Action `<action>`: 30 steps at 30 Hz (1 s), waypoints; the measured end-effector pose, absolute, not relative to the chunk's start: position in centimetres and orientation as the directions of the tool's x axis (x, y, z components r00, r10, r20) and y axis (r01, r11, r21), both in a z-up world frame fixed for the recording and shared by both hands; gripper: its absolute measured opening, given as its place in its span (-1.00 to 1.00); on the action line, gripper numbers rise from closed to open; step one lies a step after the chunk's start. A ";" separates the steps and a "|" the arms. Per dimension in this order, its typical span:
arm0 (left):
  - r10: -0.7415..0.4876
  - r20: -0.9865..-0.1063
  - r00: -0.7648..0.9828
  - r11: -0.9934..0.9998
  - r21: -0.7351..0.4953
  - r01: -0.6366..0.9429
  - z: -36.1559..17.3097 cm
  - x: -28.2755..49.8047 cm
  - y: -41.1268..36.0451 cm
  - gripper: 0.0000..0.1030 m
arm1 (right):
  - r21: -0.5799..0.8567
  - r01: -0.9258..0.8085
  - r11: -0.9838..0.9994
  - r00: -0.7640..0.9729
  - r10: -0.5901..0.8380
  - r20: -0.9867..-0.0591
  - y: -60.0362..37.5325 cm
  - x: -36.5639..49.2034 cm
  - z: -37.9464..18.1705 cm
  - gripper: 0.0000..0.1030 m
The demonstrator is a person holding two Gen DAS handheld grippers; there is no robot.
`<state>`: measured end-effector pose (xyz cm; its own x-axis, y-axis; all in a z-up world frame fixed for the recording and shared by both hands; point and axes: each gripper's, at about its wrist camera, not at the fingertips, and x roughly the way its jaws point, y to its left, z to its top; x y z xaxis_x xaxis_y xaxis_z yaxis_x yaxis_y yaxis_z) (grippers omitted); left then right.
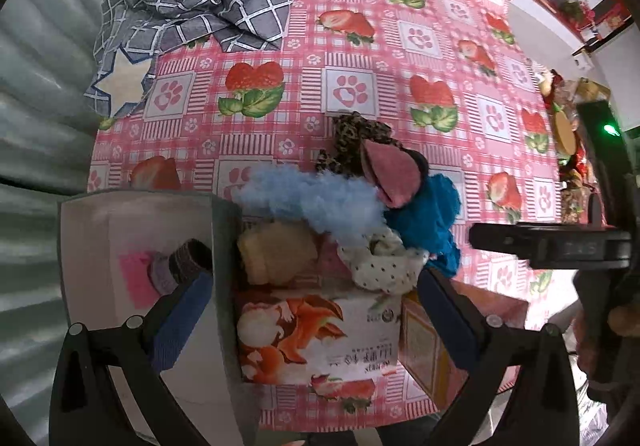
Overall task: Organize soft objects
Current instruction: 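Move both tools back toward the remaining soft items, then grasp the leopard scrunchie with the left tool while the right grasps the blue cloth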
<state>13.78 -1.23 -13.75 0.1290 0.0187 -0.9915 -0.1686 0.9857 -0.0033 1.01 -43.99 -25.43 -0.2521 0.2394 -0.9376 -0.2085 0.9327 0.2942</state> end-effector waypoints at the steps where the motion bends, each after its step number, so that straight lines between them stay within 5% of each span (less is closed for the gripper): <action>1: 0.025 -0.992 0.124 0.985 0.004 -0.172 -14.0 14.1 -1.1 0.99 | 0.297 -0.228 0.927 -0.267 0.234 -0.935 -43.2 1.4 -26.1 1.00; 5: 0.062 -0.993 0.097 0.982 0.043 -0.186 -14.8 15.9 -0.5 0.99 | 0.289 -0.320 0.902 -0.336 0.177 -0.925 -40.3 2.3 -29.6 1.00; 10: 0.087 -0.995 0.051 0.983 0.077 -0.166 -16.5 19.4 -0.5 0.99 | 0.106 -0.441 0.891 -0.242 -0.004 -0.970 -39.6 2.2 -31.7 1.00; 20: 0.029 -0.999 -0.028 0.999 0.029 -0.031 -20.2 22.9 -6.0 0.99 | -0.102 -0.203 0.974 -0.078 -0.120 -0.990 -48.3 12.3 -30.6 1.00; 30: 0.084 -0.992 -0.093 0.995 0.089 -0.050 -23.1 25.6 -5.1 0.99 | 0.091 0.033 0.995 0.066 0.089 -0.994 -52.3 12.9 -26.0 1.00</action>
<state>25.56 -5.06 -23.08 -0.0931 0.0844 -0.9921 -0.0501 0.9947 0.0893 12.87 -52.27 -26.04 0.0655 0.0889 -0.9939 0.0331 0.9953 0.0912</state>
